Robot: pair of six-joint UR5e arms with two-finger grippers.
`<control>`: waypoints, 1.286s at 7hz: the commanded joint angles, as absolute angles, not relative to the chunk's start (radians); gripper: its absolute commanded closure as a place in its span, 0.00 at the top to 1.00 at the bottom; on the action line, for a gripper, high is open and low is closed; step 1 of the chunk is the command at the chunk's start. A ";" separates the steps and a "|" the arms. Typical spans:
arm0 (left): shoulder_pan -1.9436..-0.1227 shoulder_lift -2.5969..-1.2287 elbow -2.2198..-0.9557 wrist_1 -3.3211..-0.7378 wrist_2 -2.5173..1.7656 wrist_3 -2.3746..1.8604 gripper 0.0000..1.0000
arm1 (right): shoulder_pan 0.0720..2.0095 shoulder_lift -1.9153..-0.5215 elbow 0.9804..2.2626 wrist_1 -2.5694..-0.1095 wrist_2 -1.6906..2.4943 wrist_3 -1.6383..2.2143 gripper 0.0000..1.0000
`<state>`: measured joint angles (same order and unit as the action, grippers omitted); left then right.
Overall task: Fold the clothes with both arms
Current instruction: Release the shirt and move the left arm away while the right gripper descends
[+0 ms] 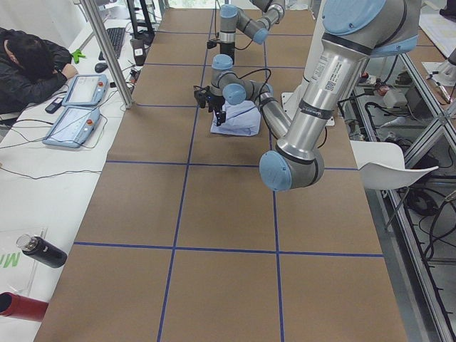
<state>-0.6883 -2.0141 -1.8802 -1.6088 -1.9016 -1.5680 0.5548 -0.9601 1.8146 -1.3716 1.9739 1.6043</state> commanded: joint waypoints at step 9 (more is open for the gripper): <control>-0.768 -1.864 -1.957 -1.577 -1.902 -1.388 1.00 | 0.167 -1.002 1.844 -1.373 1.405 0.720 0.61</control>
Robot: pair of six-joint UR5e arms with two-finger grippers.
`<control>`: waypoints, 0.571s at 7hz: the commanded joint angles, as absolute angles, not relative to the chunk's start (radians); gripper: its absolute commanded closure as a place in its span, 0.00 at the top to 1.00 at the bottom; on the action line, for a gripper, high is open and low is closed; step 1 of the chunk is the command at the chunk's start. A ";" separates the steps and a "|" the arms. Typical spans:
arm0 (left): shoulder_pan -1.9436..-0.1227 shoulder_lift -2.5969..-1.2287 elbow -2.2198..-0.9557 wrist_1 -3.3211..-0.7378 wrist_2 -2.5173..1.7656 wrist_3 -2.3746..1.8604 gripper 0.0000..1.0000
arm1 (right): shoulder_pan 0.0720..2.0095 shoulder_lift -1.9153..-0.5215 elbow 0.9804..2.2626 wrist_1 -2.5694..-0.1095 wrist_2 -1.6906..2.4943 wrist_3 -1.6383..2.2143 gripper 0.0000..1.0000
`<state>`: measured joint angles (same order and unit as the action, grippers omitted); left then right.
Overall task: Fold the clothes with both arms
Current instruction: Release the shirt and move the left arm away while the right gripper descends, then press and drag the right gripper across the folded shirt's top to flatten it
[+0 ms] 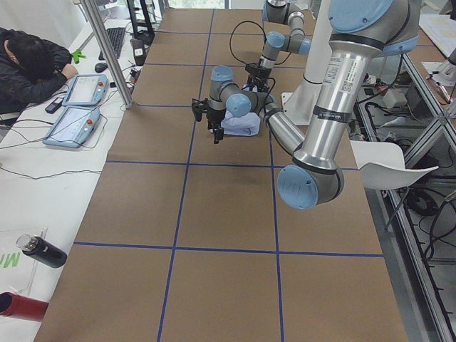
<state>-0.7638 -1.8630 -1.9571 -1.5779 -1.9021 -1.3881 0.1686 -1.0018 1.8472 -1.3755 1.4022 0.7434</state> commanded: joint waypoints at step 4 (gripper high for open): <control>-0.773 -1.856 -1.956 -1.577 -1.902 -1.388 1.00 | 0.153 -0.991 1.809 -1.371 1.402 0.719 0.61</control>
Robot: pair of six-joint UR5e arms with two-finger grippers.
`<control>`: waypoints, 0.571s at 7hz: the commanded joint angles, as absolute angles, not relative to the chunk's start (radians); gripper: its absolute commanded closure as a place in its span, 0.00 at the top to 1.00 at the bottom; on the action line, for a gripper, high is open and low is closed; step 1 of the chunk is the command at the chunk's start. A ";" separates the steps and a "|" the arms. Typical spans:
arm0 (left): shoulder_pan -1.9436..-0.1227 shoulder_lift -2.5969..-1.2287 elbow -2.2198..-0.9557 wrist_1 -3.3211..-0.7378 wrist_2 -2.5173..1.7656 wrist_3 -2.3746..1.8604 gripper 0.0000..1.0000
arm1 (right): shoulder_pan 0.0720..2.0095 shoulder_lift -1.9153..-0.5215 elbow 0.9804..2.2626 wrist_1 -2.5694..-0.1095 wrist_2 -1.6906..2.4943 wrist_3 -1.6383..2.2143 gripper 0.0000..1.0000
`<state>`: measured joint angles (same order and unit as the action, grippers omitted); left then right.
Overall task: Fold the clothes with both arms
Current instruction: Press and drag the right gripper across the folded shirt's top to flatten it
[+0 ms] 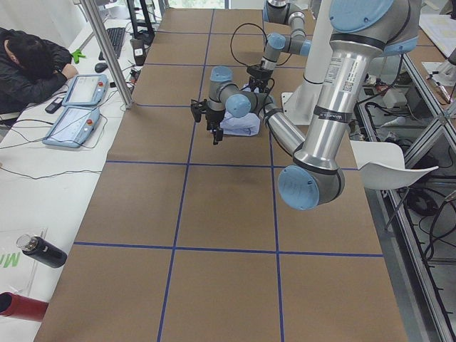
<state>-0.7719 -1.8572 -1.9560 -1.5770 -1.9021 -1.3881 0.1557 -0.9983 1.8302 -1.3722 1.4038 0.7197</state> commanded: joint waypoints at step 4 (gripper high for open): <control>-0.775 -1.856 -1.956 -1.577 -1.902 -1.388 1.00 | 0.153 -0.985 1.793 -1.368 1.405 0.727 0.10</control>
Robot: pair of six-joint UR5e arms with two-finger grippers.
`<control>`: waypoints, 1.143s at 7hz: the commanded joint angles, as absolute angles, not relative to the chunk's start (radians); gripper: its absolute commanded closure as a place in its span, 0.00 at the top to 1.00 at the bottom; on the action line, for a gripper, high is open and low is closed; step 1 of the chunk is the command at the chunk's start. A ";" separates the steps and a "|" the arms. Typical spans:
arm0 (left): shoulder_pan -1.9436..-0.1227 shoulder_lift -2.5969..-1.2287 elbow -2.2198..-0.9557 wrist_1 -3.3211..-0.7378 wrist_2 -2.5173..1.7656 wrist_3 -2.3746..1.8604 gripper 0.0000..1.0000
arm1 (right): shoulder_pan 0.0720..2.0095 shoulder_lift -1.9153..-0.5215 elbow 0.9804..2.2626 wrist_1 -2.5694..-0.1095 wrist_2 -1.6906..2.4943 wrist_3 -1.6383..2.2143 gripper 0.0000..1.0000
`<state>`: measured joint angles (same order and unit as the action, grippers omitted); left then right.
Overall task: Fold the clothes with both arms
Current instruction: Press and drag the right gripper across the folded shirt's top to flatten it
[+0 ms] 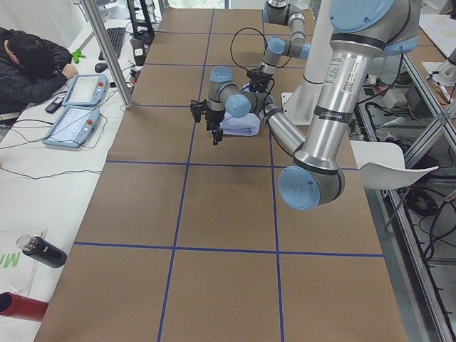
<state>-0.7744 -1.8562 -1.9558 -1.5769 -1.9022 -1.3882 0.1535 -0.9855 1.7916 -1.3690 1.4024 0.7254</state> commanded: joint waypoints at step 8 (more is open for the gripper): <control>-0.792 -1.870 -1.959 -1.546 -1.904 -1.388 1.00 | 0.337 -0.965 1.781 -1.370 1.440 0.733 0.00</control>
